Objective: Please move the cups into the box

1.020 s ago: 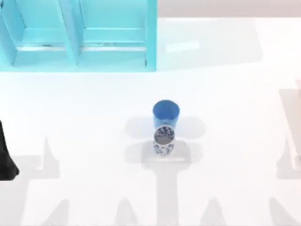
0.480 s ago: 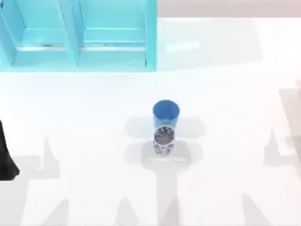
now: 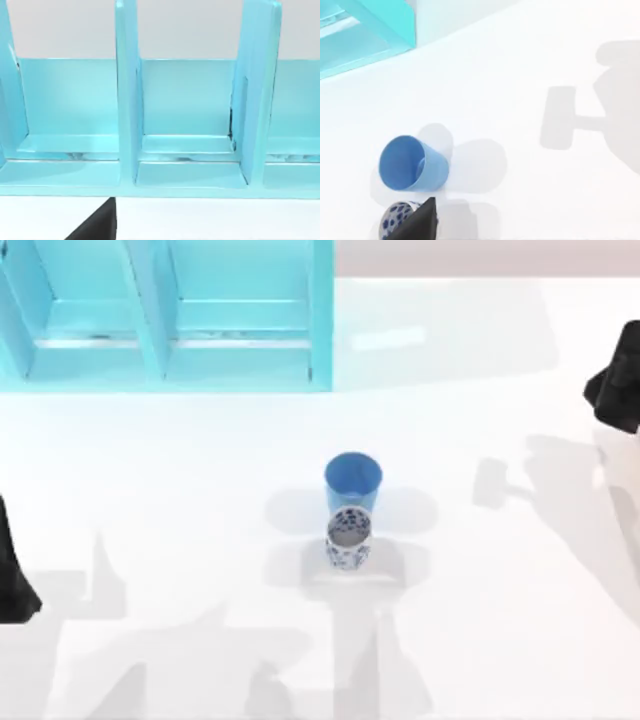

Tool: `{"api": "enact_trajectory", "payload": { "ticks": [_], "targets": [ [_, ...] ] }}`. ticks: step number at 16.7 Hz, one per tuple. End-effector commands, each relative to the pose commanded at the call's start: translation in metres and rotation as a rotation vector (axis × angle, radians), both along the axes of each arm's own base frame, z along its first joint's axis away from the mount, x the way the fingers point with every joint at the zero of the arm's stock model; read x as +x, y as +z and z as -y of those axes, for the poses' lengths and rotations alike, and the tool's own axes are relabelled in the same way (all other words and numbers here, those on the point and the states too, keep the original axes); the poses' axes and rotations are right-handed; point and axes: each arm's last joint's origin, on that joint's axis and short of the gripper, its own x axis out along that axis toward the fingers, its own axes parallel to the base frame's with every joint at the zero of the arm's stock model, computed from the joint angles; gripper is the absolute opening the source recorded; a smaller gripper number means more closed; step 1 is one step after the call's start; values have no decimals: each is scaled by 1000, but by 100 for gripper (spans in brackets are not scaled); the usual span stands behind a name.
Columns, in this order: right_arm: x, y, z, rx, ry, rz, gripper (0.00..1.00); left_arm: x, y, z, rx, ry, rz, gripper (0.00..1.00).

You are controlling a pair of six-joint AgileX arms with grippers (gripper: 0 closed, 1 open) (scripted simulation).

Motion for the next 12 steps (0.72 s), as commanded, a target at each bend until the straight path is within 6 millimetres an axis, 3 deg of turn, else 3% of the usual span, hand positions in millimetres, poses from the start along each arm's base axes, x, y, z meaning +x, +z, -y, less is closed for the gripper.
{"api": "enact_trajectory", "payload": {
  "ticks": [3,6,9,12],
  "targets": [
    [44,9,-46,17,-30,-237,100,0,0,0,0,0,0,100],
    [80,0,-98,-9,-82,-447,100,0,0,0,0,0,0,100],
    [103,-20,-148,-61,-144,-610,100,0,0,0,0,0,0,100],
    [114,-44,-188,-120,-202,-722,100,0,0,0,0,0,0,100]
  ]
}}
